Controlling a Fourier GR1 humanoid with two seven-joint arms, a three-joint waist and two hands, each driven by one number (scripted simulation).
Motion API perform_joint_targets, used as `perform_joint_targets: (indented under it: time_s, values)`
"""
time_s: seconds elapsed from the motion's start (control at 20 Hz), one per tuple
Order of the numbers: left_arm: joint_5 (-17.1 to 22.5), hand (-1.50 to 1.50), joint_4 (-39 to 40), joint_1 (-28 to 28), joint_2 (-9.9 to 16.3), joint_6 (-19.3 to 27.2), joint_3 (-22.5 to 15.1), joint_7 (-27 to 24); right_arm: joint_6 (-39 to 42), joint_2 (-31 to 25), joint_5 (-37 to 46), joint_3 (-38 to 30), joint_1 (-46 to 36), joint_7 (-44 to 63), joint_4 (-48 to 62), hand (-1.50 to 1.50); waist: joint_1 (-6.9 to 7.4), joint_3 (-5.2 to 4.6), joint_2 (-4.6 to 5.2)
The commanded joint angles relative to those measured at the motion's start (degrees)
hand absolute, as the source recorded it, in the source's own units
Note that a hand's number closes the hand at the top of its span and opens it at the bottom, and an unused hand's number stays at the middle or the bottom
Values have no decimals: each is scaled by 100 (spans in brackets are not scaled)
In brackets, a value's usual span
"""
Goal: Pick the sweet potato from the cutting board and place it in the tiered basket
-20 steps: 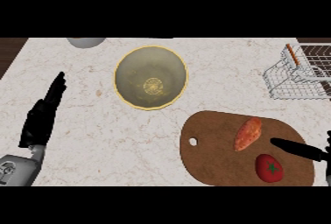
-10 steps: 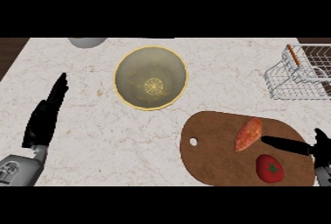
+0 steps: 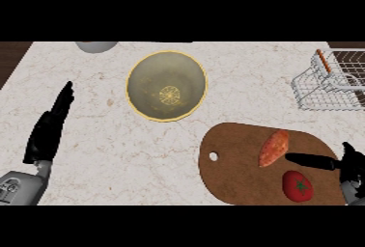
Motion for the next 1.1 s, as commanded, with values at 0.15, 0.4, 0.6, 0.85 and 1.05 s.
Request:
perform_joint_targets:
  time_s: [0.15, 0.4, 0.6, 0.85, 1.05]
  values:
    - [-15, 0, -111, -122, 1, -35, 43, 123, 121, -62, -66, 323, -615, 1217, 384, -150, 40, -2, -5]
    - [-140, 0, 36, -61, -146, 69, 9, -23, -243, 345, -62, 674, -811, 1218, 801, -150, -17, 5, -2]
    - [-85, 0, 62, -140, -85, -39, 78, 136, -354, 493, -243, 830, -931, 1219, 1063, -150, -69, 9, -14]
    - [-75, 0, -204, 68, 47, -107, 149, 123, -295, 331, -530, 871, -1168, 1218, 1189, -150, -34, 17, -48]
    - [-179, 0, -35, -62, -143, 29, 130, 120, -537, 589, -540, 1128, -1427, 1220, 1513, -150, -61, 18, -26]
